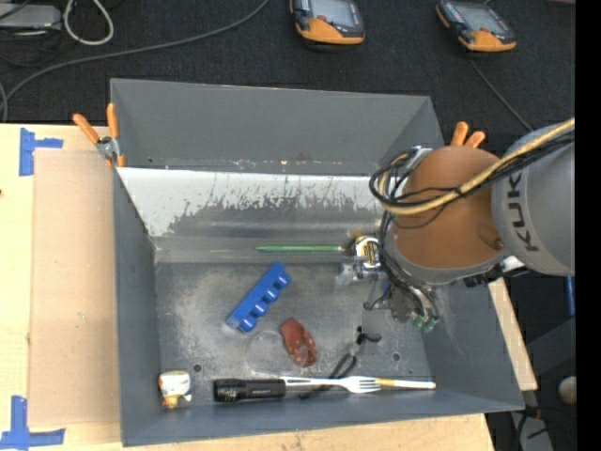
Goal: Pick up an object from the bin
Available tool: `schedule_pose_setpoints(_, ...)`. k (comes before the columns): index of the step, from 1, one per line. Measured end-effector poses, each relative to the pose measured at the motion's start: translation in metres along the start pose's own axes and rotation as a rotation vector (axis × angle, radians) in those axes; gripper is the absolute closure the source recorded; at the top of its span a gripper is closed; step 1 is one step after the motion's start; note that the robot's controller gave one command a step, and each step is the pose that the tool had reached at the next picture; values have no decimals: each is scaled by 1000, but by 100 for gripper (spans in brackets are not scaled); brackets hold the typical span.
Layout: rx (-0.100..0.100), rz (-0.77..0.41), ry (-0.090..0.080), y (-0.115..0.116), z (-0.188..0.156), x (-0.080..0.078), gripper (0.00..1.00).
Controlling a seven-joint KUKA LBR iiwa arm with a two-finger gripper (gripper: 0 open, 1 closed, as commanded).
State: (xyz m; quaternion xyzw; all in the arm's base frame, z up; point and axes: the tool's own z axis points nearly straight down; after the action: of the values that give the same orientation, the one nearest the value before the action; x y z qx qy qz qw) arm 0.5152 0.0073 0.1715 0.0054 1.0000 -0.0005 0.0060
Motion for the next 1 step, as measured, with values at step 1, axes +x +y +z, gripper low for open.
schedule_pose_setpoints(1, -1, 255, 9, 19, 49, 3, 0)
